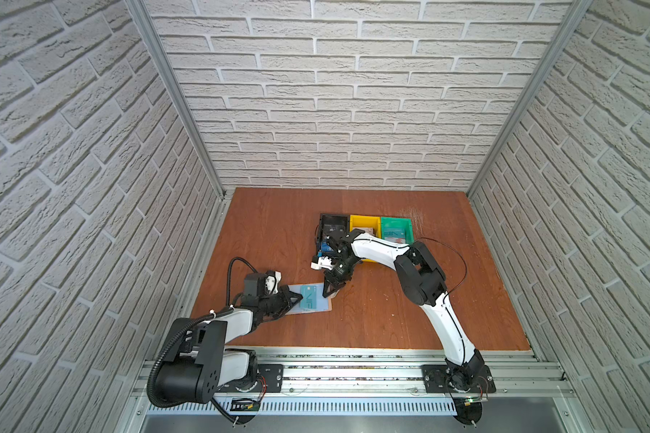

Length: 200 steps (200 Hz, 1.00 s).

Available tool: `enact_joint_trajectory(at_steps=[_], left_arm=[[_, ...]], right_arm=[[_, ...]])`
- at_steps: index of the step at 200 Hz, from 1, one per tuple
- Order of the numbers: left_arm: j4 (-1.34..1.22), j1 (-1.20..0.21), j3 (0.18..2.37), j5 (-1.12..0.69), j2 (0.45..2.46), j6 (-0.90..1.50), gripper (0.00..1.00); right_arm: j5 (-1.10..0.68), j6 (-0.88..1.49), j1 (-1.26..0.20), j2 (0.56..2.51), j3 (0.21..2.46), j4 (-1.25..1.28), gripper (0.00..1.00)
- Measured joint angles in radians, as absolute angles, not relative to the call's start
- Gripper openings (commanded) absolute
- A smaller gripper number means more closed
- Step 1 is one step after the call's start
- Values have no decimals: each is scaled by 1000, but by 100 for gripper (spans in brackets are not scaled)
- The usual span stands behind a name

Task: Take the credit cards out of the card holder
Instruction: Take out the credit card from the card slot.

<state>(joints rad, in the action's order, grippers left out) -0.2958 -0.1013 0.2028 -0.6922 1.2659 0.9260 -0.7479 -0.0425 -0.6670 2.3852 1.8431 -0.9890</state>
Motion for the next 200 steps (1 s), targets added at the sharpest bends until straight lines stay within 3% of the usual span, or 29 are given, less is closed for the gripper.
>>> enact_joint_trajectory(at_steps=[104,200], left_arm=[[-231,-63,202,-693,1221,917,0],[-307,-102,202,-693,1295,949,0]], right_arm=[[-761,-61,-665,2392,1859,-1006,6],[-785,-56,-725,2473,2015,-1023,5]])
